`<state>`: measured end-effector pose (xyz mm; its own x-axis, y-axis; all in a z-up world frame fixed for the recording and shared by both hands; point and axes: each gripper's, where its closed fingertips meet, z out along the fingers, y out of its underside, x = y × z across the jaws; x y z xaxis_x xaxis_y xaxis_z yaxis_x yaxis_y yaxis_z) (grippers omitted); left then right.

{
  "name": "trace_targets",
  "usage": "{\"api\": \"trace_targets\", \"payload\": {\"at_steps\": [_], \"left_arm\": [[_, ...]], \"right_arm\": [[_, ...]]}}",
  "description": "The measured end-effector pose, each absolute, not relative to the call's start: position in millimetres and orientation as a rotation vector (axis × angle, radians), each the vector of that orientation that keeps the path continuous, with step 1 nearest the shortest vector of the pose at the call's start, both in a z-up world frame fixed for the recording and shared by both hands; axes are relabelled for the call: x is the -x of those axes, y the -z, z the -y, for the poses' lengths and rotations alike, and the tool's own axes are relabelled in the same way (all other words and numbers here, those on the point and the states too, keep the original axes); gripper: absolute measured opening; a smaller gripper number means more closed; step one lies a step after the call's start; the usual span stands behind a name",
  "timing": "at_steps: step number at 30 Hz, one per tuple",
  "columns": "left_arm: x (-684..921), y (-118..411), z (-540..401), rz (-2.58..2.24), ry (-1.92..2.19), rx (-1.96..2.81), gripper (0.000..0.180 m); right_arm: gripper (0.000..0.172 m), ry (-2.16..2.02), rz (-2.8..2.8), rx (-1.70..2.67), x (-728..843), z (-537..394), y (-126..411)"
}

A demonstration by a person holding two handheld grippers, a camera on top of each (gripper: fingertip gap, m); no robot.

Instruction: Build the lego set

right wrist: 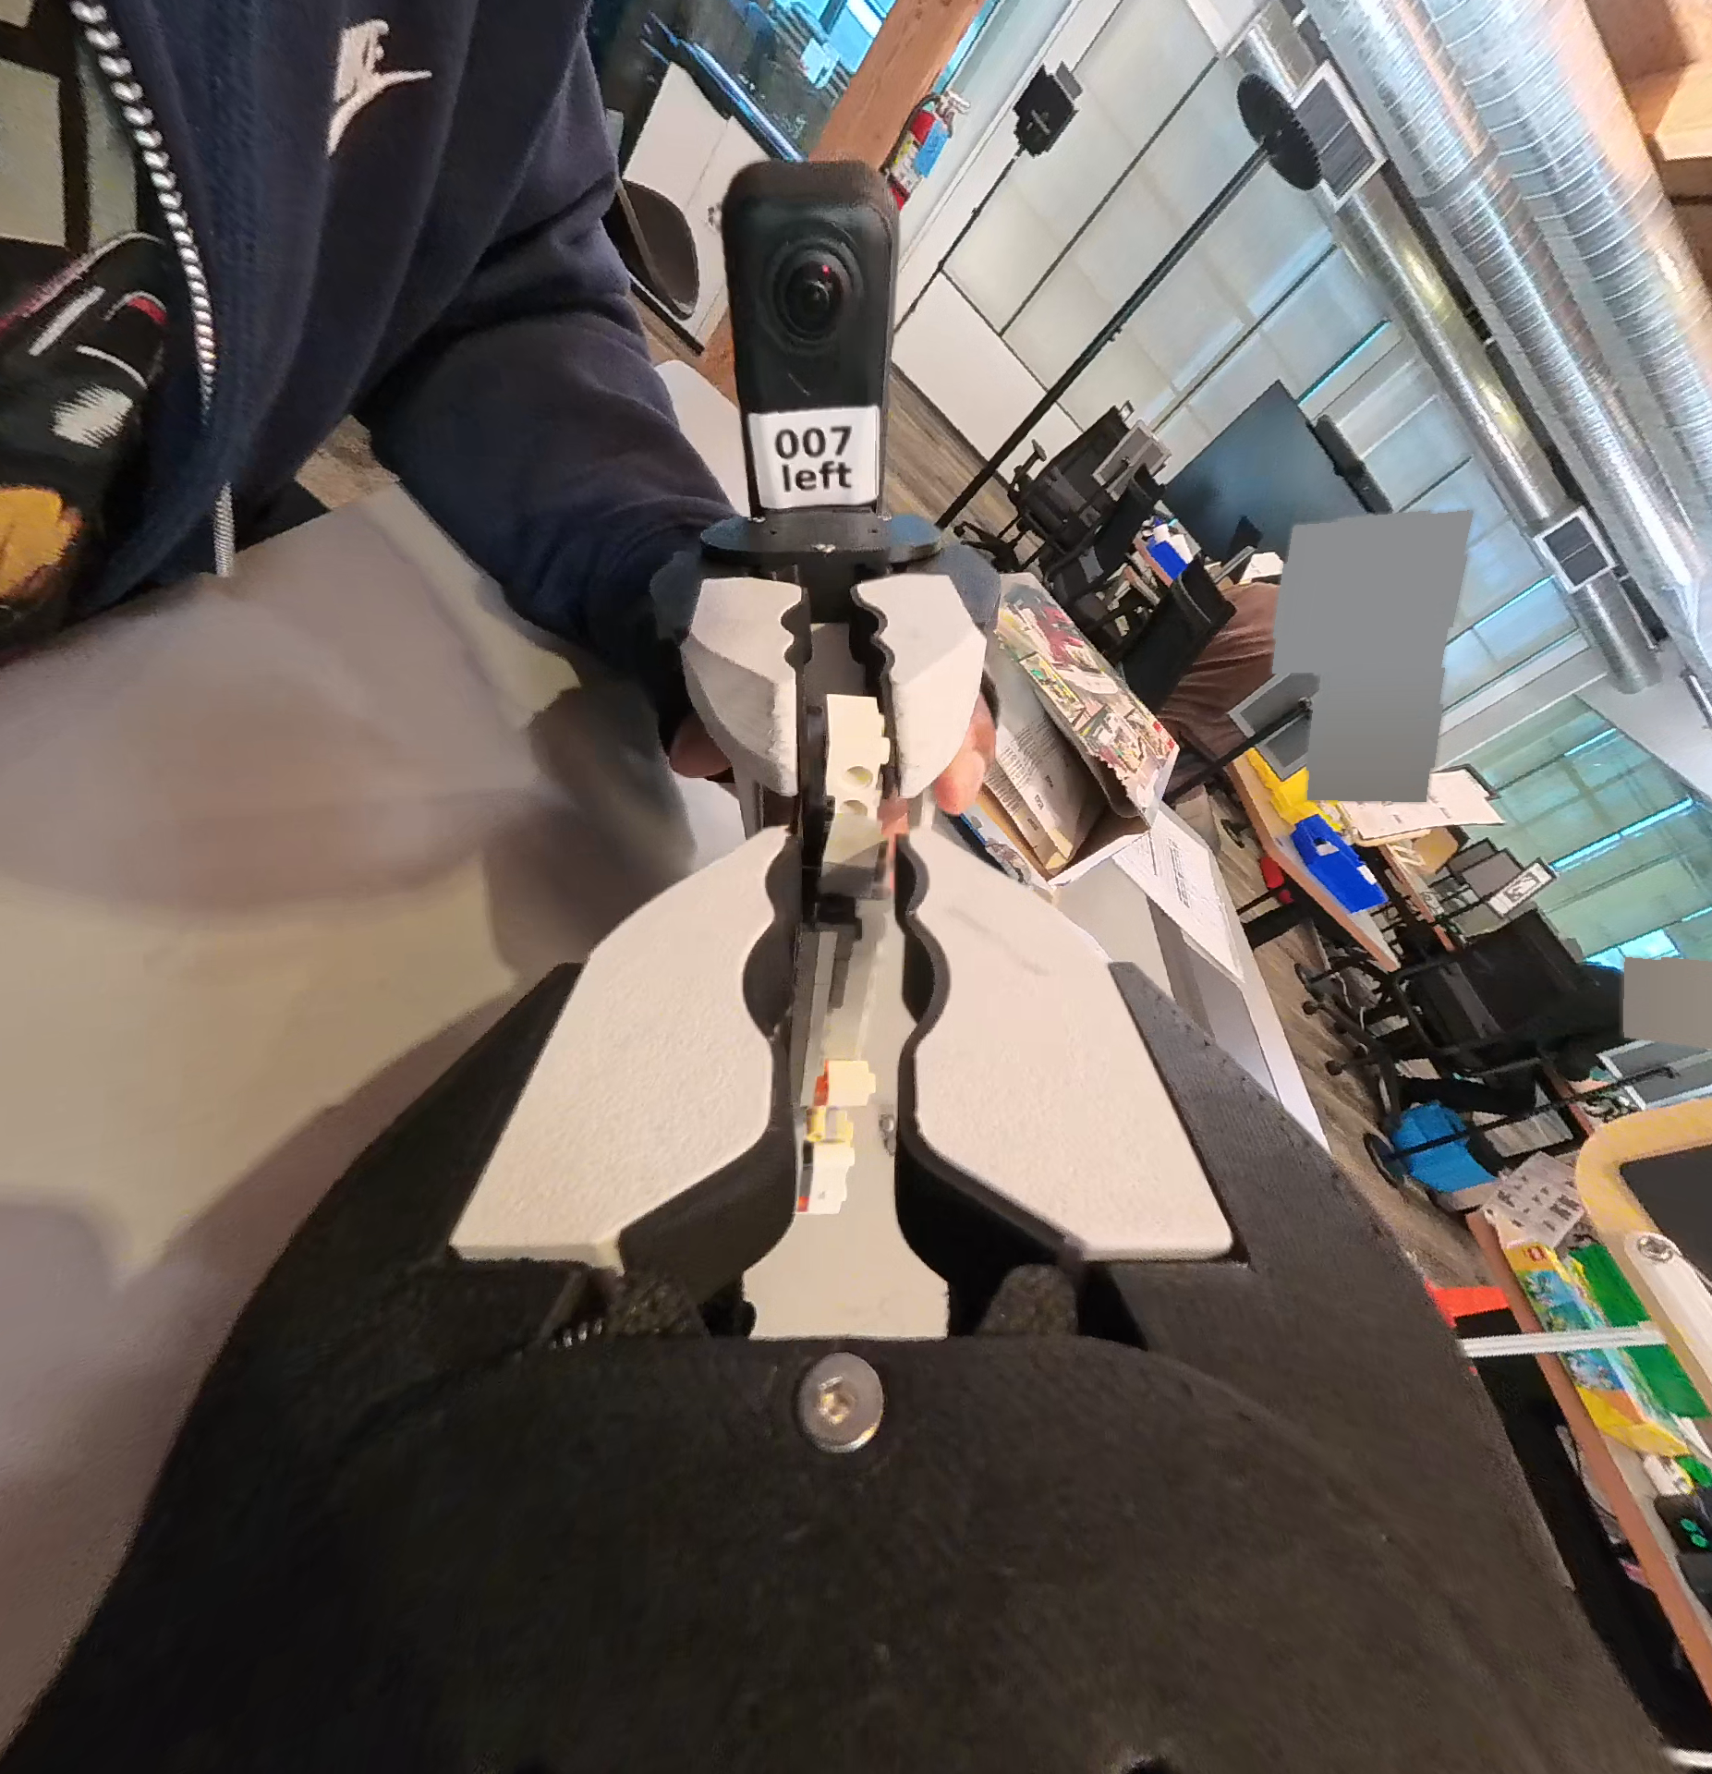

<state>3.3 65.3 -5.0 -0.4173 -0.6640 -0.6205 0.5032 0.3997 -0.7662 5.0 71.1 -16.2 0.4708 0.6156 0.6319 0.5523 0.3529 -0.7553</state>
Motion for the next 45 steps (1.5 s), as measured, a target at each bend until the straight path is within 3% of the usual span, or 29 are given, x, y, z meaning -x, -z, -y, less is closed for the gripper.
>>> {"api": "trace_targets", "payload": {"at_steps": [17,40,45], "left_arm": [[-2.1,3.6,-62.5,-1.534,1.347,0.157,0.015],[-5.7,5.2,-68.2,-1.533,1.311,0.181,0.016],[-9.0,6.0,-72.5,-1.532,1.290,0.207,0.023]], "right_arm": [[0.027,-0.115,1.108,1.340,-12.0,-75.7,24.9],[0.019,-0.061,1.074,1.341,-11.7,-84.2,28.3],[0.019,-0.063,1.068,1.347,-13.3,-84.4,29.3]]}}
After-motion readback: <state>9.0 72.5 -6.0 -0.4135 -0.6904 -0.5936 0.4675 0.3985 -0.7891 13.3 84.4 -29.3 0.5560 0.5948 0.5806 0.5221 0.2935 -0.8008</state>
